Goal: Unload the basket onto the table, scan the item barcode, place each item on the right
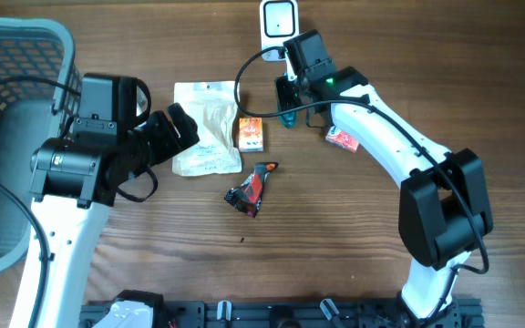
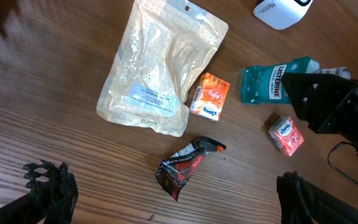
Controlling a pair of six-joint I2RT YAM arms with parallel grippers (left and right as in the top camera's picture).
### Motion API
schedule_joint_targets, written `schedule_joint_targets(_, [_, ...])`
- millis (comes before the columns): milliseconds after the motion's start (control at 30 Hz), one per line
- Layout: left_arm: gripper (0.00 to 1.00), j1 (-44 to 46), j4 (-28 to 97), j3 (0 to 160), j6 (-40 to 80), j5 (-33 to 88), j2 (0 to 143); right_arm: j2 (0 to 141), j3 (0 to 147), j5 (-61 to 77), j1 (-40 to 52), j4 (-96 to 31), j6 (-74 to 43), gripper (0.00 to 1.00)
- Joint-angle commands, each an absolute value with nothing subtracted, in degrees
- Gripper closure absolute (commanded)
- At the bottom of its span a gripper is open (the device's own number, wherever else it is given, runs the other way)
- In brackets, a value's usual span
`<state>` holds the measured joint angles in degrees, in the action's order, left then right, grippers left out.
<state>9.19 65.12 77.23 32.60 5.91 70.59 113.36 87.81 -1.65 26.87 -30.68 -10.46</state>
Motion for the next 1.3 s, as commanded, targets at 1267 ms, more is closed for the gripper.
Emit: schedule_joint_targets(1267, [0.0,8.88,65.01,77.73,31.75,6.59,70.5,105.51,89.03,2.0,18.87,-35.31,-12.1,0.76])
